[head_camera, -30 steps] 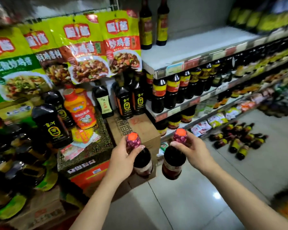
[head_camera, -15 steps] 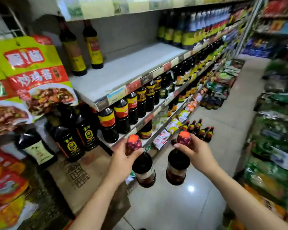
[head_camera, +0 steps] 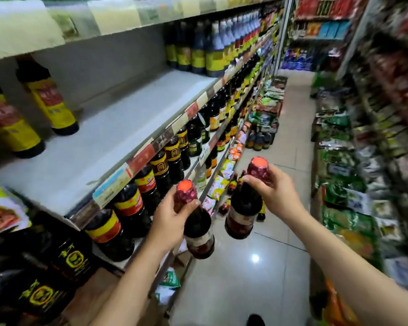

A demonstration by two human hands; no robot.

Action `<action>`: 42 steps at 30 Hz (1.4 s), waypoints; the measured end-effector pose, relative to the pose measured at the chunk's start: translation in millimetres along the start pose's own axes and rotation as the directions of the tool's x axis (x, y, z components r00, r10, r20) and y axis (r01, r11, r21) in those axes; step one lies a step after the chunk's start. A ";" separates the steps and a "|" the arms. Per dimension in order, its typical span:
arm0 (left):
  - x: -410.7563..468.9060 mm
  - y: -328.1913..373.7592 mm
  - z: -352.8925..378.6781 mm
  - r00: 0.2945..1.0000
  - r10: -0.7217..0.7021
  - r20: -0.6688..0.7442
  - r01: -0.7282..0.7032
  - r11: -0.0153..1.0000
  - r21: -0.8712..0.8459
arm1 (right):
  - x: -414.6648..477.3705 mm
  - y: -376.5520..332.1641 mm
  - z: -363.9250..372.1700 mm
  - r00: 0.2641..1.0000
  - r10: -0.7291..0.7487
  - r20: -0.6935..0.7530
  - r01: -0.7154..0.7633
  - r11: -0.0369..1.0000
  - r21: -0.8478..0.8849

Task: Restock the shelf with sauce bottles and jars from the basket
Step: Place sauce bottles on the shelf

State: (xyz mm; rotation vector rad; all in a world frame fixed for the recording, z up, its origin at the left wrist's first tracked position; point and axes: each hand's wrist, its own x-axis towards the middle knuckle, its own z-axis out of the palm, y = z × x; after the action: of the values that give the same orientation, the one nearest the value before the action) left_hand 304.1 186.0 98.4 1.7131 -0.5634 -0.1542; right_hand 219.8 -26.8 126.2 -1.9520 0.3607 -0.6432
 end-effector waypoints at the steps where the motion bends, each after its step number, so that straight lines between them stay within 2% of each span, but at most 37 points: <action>1: 8.3 0.9 1.9 1.000 0.004 -0.023 -0.004 1.000 -0.002 | 8.0 0.2 -0.7 1.000 -0.004 -0.001 0.004 1.000 0.011; 9: 85.2 16.4 25.7 0.981 -0.009 -0.195 0.006 1.000 -0.014 | 107.3 16.7 -11.8 0.981 -0.112 0.157 0.094 0.989 0.115; 14: 134.5 38.5 38.4 0.911 -0.011 -0.412 0.004 1.000 -0.018 | 177.9 10.4 -18.7 0.929 -0.243 0.279 0.195 0.962 0.189; 20: 182.4 60.1 36.7 0.877 0.031 -0.479 -0.010 0.999 0.047 | 250.2 -3.7 -0.9 0.857 -0.321 0.403 0.202 0.929 0.311; 25: 212.0 84.4 19.6 0.872 0.145 -0.467 -0.119 0.989 0.086 | 293.2 -13.4 30.6 0.772 -0.391 0.502 0.223 0.905 0.362; 31: 237.4 118.6 -16.4 0.853 0.359 -0.379 -0.293 0.930 0.222 | 326.8 -59.4 65.4 0.678 -0.529 0.510 0.302 0.834 0.462; 33: 243.6 125.1 -27.8 0.849 0.392 -0.354 -0.324 0.916 0.237 | 337.3 -73.8 77.7 0.652 -0.576 0.493 0.335 0.802 0.494; 39: 259.4 135.9 -51.1 0.832 0.430 -0.349 -0.319 0.887 0.332 | 367.0 -107.6 103.7 0.574 -0.716 0.396 0.424 0.674 0.604; 42: 265.5 135.6 -56.8 0.828 0.445 -0.341 -0.286 0.859 0.425 | 377.0 -114.5 119.0 0.514 -0.751 0.415 0.428 0.644 0.635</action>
State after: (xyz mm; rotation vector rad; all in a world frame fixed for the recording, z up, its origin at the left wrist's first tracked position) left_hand 520.0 101.7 294.3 1.8711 -0.6050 0.6373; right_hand 592.6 -80.2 292.4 -1.6544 -0.9277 -0.3655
